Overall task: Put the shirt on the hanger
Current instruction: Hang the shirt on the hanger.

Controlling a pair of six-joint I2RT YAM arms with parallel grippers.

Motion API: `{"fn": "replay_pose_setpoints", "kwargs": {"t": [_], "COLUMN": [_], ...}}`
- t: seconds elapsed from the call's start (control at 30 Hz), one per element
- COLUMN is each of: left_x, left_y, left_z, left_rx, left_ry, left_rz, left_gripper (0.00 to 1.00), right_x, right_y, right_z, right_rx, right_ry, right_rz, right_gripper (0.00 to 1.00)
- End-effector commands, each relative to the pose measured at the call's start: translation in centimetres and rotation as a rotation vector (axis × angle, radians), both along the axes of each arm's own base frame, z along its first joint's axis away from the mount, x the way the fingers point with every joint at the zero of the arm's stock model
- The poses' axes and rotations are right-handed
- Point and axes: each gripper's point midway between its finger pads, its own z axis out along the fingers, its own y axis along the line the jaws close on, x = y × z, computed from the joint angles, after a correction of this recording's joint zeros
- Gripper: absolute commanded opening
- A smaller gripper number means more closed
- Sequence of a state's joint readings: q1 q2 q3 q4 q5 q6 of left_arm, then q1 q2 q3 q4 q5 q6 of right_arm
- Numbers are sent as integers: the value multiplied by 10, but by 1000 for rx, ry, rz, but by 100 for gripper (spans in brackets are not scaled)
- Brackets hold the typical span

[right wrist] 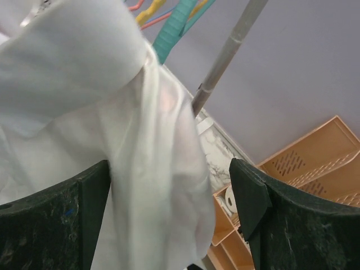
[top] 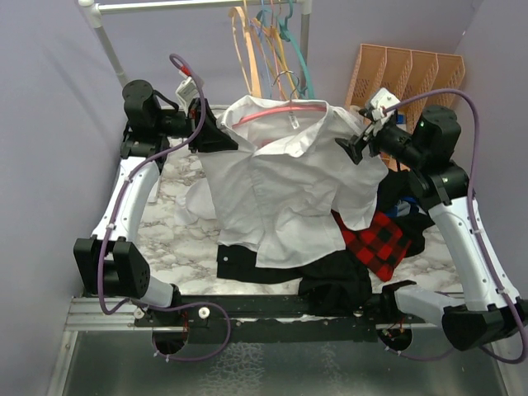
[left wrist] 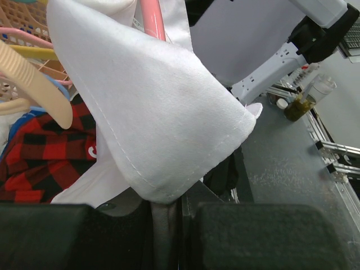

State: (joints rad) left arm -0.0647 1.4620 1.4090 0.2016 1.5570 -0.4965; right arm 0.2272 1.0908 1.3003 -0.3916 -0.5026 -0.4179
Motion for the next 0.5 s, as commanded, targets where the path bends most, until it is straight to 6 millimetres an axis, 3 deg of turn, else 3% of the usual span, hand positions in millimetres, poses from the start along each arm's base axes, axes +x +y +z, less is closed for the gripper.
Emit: {"fn": "replay_pose_setpoints", "kwargs": {"t": [0.0, 0.1, 0.17, 0.2, 0.27, 0.33, 0.37, 0.47], "left_x": [-39, -41, -42, -42, -42, -42, -42, -42], "left_y": [2, 2, 3, 3, 3, 3, 3, 2], "left_z": [11, 11, 13, 13, 15, 16, 17, 16], "left_rx": [18, 19, 19, 19, 19, 19, 19, 19], "left_ry": [-67, -63, -66, -70, -76, -81, -80, -78], "left_rz": [-145, -145, -145, -145, -145, -145, -145, -146], "left_gripper": [0, 0, 0, 0, 0, 0, 0, 0], "right_x": [13, 14, 11, 7, -4, -14, -19, -44], "right_y": [8, 19, 27, 32, 40, 47, 49, 59], "right_z": [33, 24, 12, 6, -6, -15, -18, -19], "right_rx": [-3, -5, -1, 6, 21, 42, 55, 98], "right_ry": [-77, -24, 33, 63, 122, 156, 164, 167], "right_rz": [43, 104, 163, 197, 263, 318, 342, 456], "right_gripper": [86, 86, 80, 73, 49, 9, 2, 1]}}
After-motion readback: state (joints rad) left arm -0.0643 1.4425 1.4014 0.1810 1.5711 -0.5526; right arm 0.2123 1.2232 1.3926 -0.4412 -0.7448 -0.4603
